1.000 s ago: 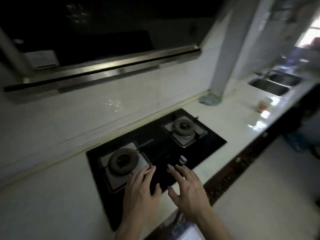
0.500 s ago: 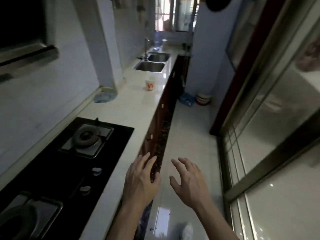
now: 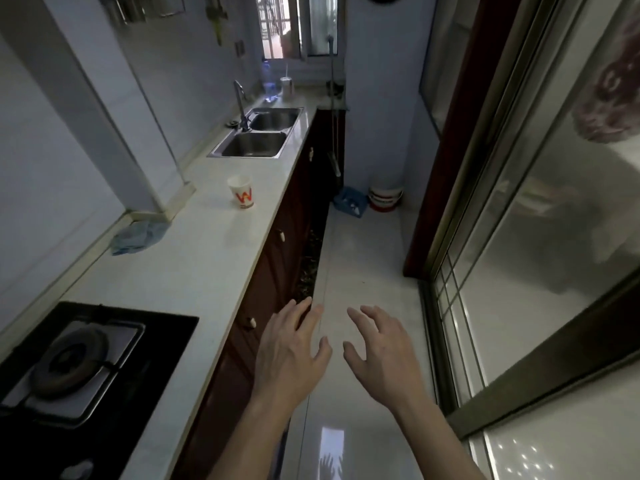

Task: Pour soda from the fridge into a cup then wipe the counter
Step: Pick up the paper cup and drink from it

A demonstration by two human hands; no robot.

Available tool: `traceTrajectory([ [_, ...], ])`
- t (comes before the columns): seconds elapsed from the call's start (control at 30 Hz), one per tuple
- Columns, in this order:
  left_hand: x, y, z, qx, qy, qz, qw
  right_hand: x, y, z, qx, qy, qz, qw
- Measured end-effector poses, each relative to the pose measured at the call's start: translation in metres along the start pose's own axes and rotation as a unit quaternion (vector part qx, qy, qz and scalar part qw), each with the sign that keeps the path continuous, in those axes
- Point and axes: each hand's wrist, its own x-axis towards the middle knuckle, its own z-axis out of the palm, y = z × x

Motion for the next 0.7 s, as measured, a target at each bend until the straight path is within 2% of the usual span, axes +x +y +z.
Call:
traceTrajectory([
  [0.27,0.100,0.022,0.035,-0.005,-0.001,-0.003,1.000,0.093,0.061,0.002,0.016,0.000,-0.006,1.000],
  [0.53,0.193,0.001,0.060,-0.016,0.005,-0.036,0.999,0.184,0.093,0.033,0.009,-0.031,-0.023,0.999],
  [0.7,0.280,-0.016,0.084,-0.014,0.017,-0.038,0.999,0.269,0.114,0.054,-0.005,-0.034,-0.016,0.999],
])
